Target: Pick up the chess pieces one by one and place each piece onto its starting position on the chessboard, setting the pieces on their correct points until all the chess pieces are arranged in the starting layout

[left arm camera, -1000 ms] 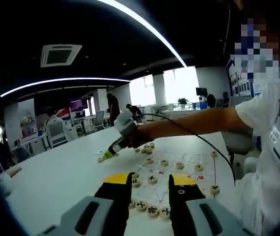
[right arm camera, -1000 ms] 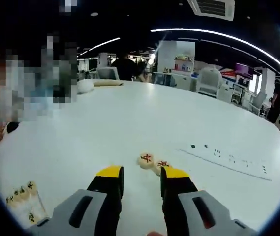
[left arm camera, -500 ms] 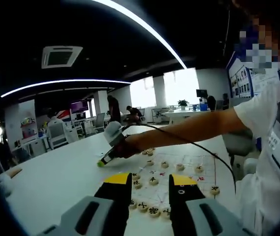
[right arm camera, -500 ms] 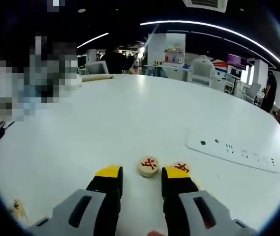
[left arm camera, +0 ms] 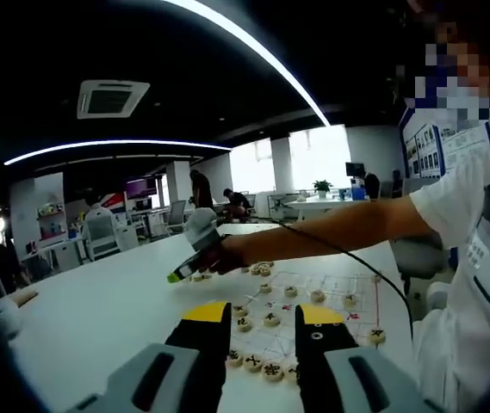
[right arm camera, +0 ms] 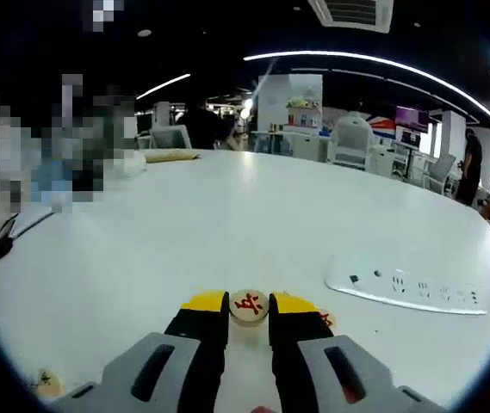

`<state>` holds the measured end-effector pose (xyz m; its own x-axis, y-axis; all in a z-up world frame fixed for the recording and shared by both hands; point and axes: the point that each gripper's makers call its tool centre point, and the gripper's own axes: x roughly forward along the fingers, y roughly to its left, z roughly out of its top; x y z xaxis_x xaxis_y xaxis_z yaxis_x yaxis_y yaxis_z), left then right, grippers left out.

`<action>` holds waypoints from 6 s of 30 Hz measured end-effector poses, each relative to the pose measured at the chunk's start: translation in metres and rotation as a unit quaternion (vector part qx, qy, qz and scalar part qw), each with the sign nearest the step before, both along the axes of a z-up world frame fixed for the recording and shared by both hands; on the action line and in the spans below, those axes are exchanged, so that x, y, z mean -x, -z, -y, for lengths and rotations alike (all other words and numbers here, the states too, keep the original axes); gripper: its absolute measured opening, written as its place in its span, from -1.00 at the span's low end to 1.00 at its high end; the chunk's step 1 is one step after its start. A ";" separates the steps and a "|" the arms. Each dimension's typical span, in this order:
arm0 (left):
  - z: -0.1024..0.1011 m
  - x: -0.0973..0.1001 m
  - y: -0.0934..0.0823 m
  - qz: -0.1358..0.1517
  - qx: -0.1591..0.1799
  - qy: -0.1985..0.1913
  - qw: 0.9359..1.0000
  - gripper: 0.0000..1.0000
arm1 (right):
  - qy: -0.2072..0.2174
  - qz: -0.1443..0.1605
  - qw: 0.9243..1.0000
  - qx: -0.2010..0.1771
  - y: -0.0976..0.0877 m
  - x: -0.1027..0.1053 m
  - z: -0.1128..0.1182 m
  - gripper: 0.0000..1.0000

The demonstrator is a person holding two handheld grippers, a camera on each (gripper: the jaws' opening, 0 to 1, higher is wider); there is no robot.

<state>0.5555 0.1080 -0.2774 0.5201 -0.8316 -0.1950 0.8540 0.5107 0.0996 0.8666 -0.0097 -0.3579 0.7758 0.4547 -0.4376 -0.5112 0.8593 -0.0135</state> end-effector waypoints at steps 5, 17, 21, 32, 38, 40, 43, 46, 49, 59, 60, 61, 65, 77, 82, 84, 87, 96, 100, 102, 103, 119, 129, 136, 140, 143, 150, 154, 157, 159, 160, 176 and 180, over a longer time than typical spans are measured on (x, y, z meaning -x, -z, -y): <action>0.000 -0.001 -0.001 -0.001 0.002 -0.005 1.000 -0.38 | -0.025 0.014 1.000 -0.006 -0.040 0.035 0.019 -0.61; 0.017 0.006 -0.003 0.003 -0.001 0.007 1.000 -0.38 | -0.079 0.052 0.995 -0.021 -0.091 0.172 0.062 -0.61; 0.019 0.005 -0.004 0.003 -0.001 0.007 1.000 -0.38 | -0.087 0.061 0.994 -0.030 -0.099 0.209 0.072 -0.61; 0.020 0.006 -0.004 0.005 -0.004 0.008 1.000 -0.38 | -0.109 0.055 0.992 -0.033 -0.061 0.308 0.087 -0.61; 0.021 0.005 -0.001 0.003 -0.006 0.008 1.000 -0.38 | -0.165 -0.009 0.986 -0.011 -0.009 0.362 0.081 -0.61; 0.021 0.006 -0.002 0.004 -0.006 0.010 1.000 -0.38 | -0.176 -0.026 0.984 -0.001 0.006 0.376 0.084 -0.61; 0.022 0.006 -0.002 0.004 -0.005 0.010 1.000 -0.38 | -0.191 -0.034 0.981 0.025 0.023 0.396 0.090 -0.61; 0.023 0.006 0.000 0.002 -0.004 0.010 1.000 -0.38 | -0.208 -0.045 0.976 0.037 0.034 0.412 0.089 -0.61; 0.027 0.008 0.003 -0.001 -0.009 0.016 1.000 -0.38 | -0.218 -0.046 0.974 0.051 0.040 0.416 0.087 -0.61; 0.028 0.007 0.004 -0.004 -0.009 0.016 1.000 -0.38 | -0.227 -0.046 0.972 0.043 0.042 0.414 0.082 -0.60; 0.028 0.007 0.004 -0.004 -0.010 0.017 1.000 -0.38 | -0.227 -0.047 0.972 0.042 0.043 0.414 0.082 -0.60; 0.028 0.007 0.004 -0.004 -0.009 0.017 1.000 -0.38 | -0.227 -0.047 0.972 0.041 0.043 0.415 0.082 -0.60; 0.028 0.006 0.006 -0.008 -0.008 0.017 1.000 -0.38 | -0.233 -0.048 0.970 0.043 0.047 0.417 0.080 -0.57; 0.027 0.002 0.008 -0.010 -0.008 0.012 1.000 -0.38 | -0.208 0.023 0.978 0.020 -0.016 0.388 0.082 -0.26; 0.018 -0.013 0.017 -0.007 -0.028 -0.018 0.999 -0.37 | -0.176 0.062 0.981 0.054 -0.044 0.346 0.087 -0.28; 0.015 -0.018 0.018 -0.012 -0.022 -0.024 0.999 -0.37 | -0.155 0.061 0.984 0.055 -0.051 0.328 0.090 -0.28; 0.011 -0.019 0.016 -0.014 -0.018 -0.027 0.999 -0.37 | -0.134 0.070 0.988 0.042 -0.068 0.302 0.091 -0.28; 0.008 -0.018 0.010 -0.014 -0.007 -0.029 0.999 -0.38 | -0.057 0.077 0.994 0.057 -0.072 0.231 0.138 -0.29; 0.010 -0.016 0.008 -0.009 -0.007 -0.026 1.000 -0.38 | 0.002 0.046 0.999 0.023 -0.057 0.215 0.174 -0.30; 0.011 -0.015 0.008 -0.008 -0.009 -0.026 1.000 -0.38 | 0.030 0.028 0.999 0.002 -0.044 0.214 0.189 -0.32; 0.012 -0.015 0.008 -0.008 -0.010 -0.025 1.000 -0.38 | 0.035 0.022 0.999 -0.001 -0.040 0.215 0.193 -0.33; 0.014 -0.016 0.010 -0.009 -0.011 -0.026 1.000 -0.38 | 0.047 -0.020 0.998 0.028 0.009 0.171 0.210 -0.40; 0.015 -0.014 0.009 -0.008 -0.013 -0.025 1.000 -0.38 | 0.042 -0.041 0.998 0.039 0.034 0.144 0.199 -0.52; 0.018 -0.011 0.008 -0.004 -0.015 -0.020 1.000 -0.38 | 0.046 -0.045 0.998 0.023 0.038 0.138 0.195 -0.52; 0.018 -0.012 0.009 -0.005 -0.015 -0.021 1.000 -0.38 | 0.040 -0.042 0.998 0.028 0.037 0.136 0.193 -0.51; 0.019 -0.011 0.010 -0.005 -0.016 -0.020 1.000 -0.38 | 0.048 -0.035 0.998 0.036 0.036 0.128 0.198 -0.51; 0.020 -0.010 0.009 -0.004 -0.016 -0.017 1.000 -0.38 | 0.051 -0.030 0.998 0.022 0.036 0.117 0.196 -0.49; 0.019 -0.011 0.010 -0.004 -0.017 -0.020 1.000 -0.38 | 0.046 -0.036 0.998 0.017 0.036 0.122 0.196 -0.49; 0.019 -0.010 0.009 -0.004 -0.017 -0.017 1.000 -0.38 | 0.041 -0.042 0.998 0.019 0.040 0.127 0.198 -0.47; 0.020 -0.010 0.009 -0.004 -0.018 -0.017 1.000 -0.38 | 0.038 -0.046 0.998 0.027 0.046 0.126 0.198 -0.46; 0.020 -0.010 0.009 -0.004 -0.018 -0.016 1.000 -0.38 | 0.037 -0.047 0.998 0.031 0.048 0.125 0.198 -0.46; 0.019 -0.009 0.009 -0.003 -0.018 -0.015 1.000 -0.38 | -0.001 0.063 0.997 0.049 0.000 0.137 0.184 -0.61; 0.019 -0.008 0.008 -0.002 -0.018 -0.016 1.000 -0.38 | -0.022 0.070 0.997 0.039 -0.014 0.159 0.180 -0.61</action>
